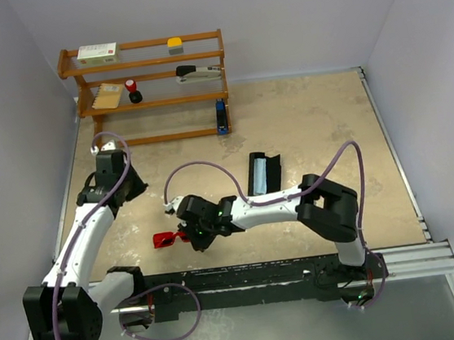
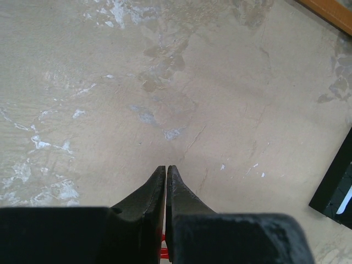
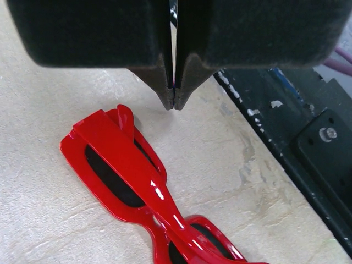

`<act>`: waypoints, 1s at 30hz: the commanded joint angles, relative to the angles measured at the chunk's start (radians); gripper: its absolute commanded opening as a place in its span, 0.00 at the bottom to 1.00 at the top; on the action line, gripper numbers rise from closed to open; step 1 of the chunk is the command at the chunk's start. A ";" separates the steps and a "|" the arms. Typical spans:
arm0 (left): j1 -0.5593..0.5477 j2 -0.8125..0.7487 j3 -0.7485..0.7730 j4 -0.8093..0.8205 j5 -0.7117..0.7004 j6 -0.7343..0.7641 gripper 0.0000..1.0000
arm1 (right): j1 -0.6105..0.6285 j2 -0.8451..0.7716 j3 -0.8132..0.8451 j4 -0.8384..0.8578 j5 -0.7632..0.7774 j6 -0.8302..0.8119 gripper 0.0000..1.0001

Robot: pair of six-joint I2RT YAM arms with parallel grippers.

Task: Organize the sunglasses
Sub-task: Adjust the sunglasses at the center of the board.

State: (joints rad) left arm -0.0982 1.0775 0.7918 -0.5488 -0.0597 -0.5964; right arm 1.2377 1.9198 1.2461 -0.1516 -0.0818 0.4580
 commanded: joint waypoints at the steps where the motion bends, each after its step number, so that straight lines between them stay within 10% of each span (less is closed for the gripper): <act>1: 0.005 -0.043 0.008 -0.015 -0.011 -0.031 0.00 | -0.001 0.021 0.052 0.028 0.003 0.035 0.00; 30: 0.005 -0.086 -0.007 -0.044 0.004 -0.056 0.00 | -0.188 0.146 0.232 -0.030 0.135 0.033 0.03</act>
State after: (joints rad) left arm -0.0982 1.0172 0.7910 -0.6094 -0.0551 -0.6361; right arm 1.0473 2.0926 1.4528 -0.1574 0.0368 0.5083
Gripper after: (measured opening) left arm 0.003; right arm 0.004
